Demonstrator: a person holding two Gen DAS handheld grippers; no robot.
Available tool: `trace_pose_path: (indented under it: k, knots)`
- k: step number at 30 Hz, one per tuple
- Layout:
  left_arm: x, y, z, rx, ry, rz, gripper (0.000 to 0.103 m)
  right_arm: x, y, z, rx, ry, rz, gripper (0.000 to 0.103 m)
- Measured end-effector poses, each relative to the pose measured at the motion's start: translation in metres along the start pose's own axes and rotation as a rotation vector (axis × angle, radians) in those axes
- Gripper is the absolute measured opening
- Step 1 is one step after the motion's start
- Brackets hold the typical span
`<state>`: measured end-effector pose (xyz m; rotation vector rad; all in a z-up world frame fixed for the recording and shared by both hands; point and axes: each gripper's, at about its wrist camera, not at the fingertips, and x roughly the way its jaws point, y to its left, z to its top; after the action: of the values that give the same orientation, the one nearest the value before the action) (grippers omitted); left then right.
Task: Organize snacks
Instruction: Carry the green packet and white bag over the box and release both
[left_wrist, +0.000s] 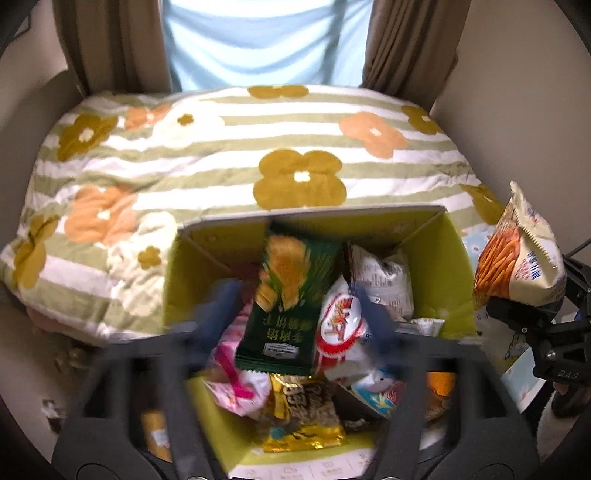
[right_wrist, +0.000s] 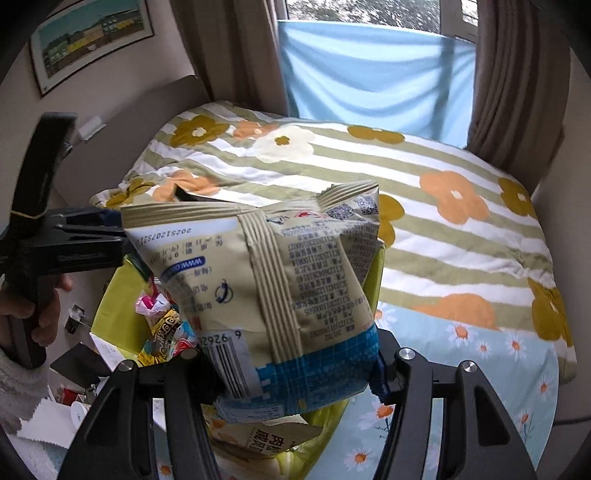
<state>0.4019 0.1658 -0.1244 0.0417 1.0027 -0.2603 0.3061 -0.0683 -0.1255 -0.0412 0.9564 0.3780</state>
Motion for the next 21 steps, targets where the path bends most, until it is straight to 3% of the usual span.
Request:
trace_pose_path:
  k: [3, 15, 17, 19, 21]
  knots:
    - [-0.011, 0.003, -0.003, -0.002, -0.053, 0.0, 0.103, 0.002, -0.001, -0.001, 0.02, 0.012, -0.006, 0.055]
    - [-0.023, 0.02, -0.041, -0.084, -0.029, 0.072, 0.103, 0.017, -0.002, 0.003, 0.079, 0.045, -0.003, 0.056]
    - [-0.025, 0.02, -0.044, -0.088, -0.032, 0.075, 0.103, 0.024, -0.003, 0.005, 0.078, 0.051, 0.006, 0.065]
    - [-0.028, 0.019, -0.047, -0.085, -0.036, 0.091, 0.103, 0.032, -0.002, 0.007, 0.072, 0.054, -0.028, 0.098]
    - [-0.029, 0.018, -0.049, -0.075, -0.037, 0.119, 0.103, 0.032, 0.0, 0.004, 0.057, 0.046, -0.084, 0.103]
